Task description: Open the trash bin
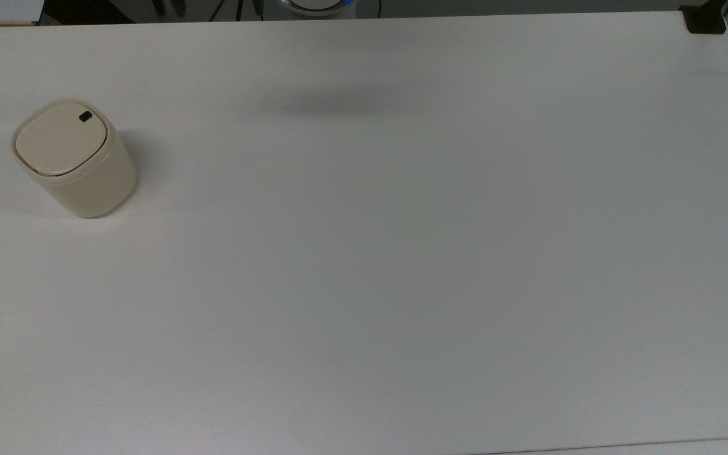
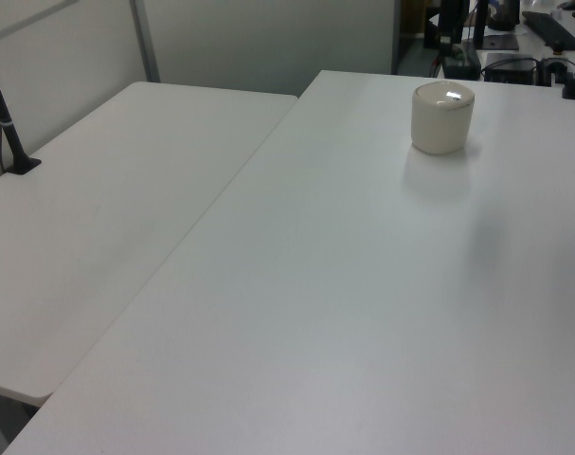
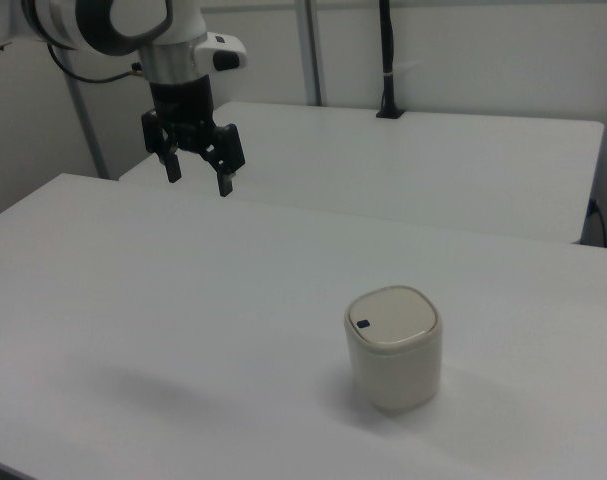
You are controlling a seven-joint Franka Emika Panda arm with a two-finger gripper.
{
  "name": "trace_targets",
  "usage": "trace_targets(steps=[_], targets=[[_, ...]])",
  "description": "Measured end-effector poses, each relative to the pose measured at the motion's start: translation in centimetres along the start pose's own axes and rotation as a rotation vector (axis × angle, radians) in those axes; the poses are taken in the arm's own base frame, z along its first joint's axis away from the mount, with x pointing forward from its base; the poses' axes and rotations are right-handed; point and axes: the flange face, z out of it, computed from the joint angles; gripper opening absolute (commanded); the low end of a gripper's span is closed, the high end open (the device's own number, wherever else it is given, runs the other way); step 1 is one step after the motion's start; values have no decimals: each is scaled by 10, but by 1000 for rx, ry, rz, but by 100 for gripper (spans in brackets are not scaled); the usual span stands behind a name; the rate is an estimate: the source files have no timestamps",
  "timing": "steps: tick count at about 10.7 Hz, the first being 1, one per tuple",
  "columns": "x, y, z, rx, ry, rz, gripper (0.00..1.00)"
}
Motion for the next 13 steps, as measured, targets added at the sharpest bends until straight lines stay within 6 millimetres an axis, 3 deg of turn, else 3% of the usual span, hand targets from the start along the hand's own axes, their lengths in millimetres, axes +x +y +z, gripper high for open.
trace_targets(steps=[13], targets=[[-1, 9, -5, -1, 10, 17, 100]])
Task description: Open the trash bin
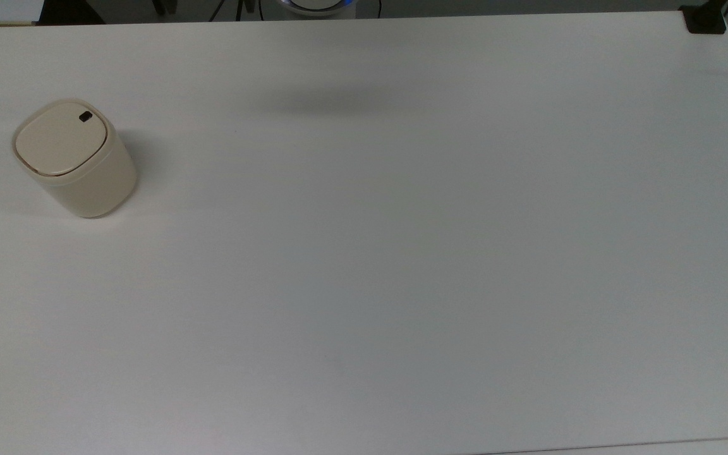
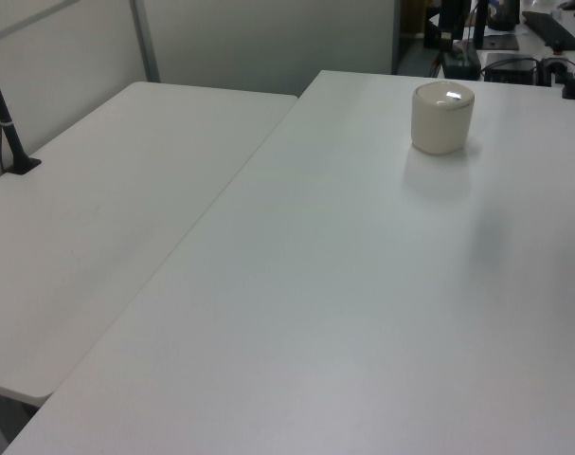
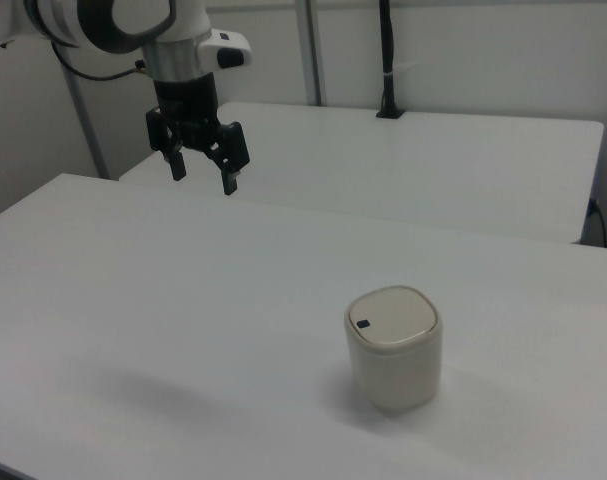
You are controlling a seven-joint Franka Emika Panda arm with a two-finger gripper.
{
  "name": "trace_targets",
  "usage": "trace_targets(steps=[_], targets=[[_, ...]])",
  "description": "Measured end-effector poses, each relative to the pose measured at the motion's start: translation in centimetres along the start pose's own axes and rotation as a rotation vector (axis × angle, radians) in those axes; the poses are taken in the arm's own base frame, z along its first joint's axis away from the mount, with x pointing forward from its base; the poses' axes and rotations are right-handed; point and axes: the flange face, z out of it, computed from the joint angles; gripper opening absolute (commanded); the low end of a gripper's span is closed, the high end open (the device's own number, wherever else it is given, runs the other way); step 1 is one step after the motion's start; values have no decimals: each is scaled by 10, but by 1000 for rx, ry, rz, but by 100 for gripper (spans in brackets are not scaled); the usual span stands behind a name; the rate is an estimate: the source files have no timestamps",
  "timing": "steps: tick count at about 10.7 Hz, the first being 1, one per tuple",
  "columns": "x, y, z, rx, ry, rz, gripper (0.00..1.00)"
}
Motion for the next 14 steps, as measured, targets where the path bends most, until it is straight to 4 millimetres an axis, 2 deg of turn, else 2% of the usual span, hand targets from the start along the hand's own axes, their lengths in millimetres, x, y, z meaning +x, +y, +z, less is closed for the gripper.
trace_targets(steps=[3, 5, 8, 10, 14], targets=[[-1, 6, -2, -1, 3, 11, 89], [-1, 9, -4, -2, 7, 16, 64], [-2, 9, -6, -1, 9, 16, 16], [-2, 9, -7, -1, 10, 17, 4], [-2, 10, -7, -1, 10, 18, 2]])
